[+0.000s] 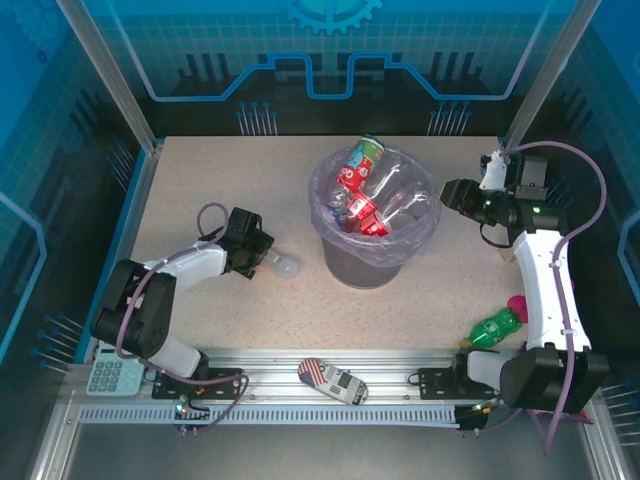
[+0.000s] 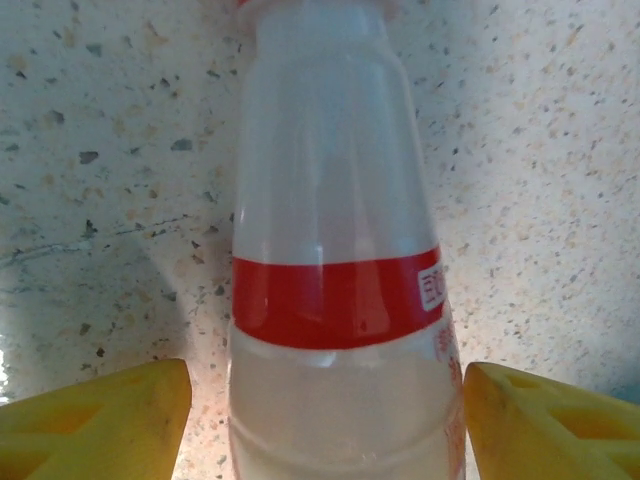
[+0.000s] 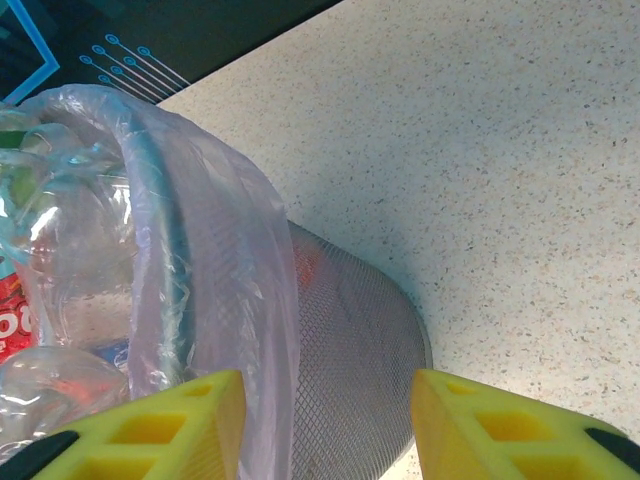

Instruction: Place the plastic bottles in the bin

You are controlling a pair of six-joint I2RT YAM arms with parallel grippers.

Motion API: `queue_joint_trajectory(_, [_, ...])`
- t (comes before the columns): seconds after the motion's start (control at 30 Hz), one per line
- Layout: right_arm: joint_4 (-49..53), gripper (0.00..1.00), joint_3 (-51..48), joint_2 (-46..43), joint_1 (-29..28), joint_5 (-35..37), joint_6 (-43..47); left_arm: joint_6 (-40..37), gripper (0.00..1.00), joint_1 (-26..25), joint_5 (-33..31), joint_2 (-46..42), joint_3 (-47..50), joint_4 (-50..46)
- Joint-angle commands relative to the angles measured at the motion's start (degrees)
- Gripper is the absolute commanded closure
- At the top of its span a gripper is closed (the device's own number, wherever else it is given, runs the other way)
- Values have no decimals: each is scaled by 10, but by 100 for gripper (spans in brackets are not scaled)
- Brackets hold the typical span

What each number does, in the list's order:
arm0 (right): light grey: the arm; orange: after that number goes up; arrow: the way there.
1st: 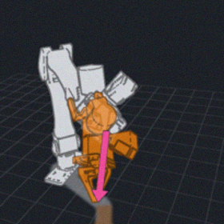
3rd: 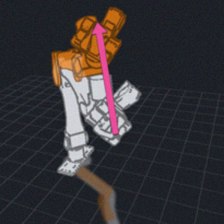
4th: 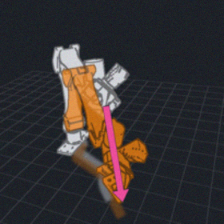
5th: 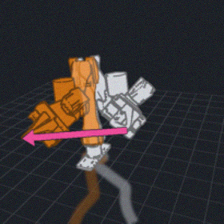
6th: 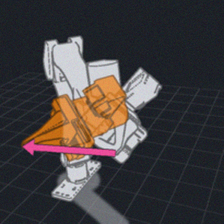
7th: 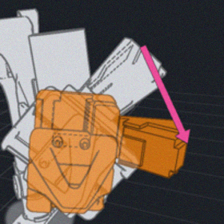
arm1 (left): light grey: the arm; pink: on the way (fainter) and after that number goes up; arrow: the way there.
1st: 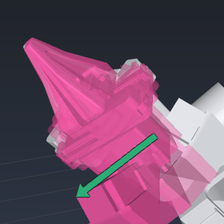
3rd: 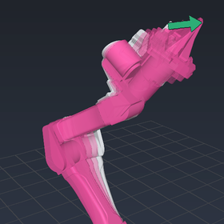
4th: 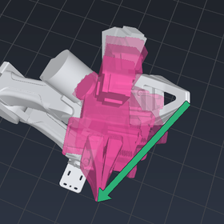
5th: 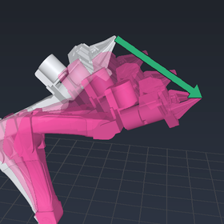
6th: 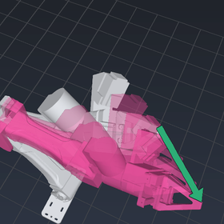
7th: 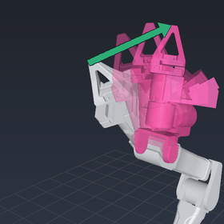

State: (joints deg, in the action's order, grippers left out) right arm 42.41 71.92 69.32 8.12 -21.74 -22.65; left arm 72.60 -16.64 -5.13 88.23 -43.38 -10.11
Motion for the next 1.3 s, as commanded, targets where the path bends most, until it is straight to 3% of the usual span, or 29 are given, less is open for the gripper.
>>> queue_joint_trajectory(0.0, [-8,52,-7,-6,8,-22,0,23,32,-3,12,12,11,19])
queue_joint_trajectory(0.4, [-8,52,-1,-5,8,-34,-6,-45,44,-2,-50,-41,-28,-30])
queue_joint_trajectory(0.6, [-13,52,-1,-8,8,-55,-14,-142,55,9,-84,-103,-79,-25])
queue_joint_trajectory(0.8, [-50,52,-29,-44,45,-50,-53,-284,56,23,-71,-136,-179,-35])
queue_joint_trajectory(0.97, [-65,51,-33,-49,72,-121,-70,-387,55,23,13,-149,-270,-27])
queue_joint_trajectory(1.1, [-96,49,-50,-43,72,-183,-90,-418,54,7,198,-136,-325,35])
queue_joint_trajectory(1.27, [-137,48,-71,-37,68,-235,-114,-562,52,-70,294,-71,-485,-65])
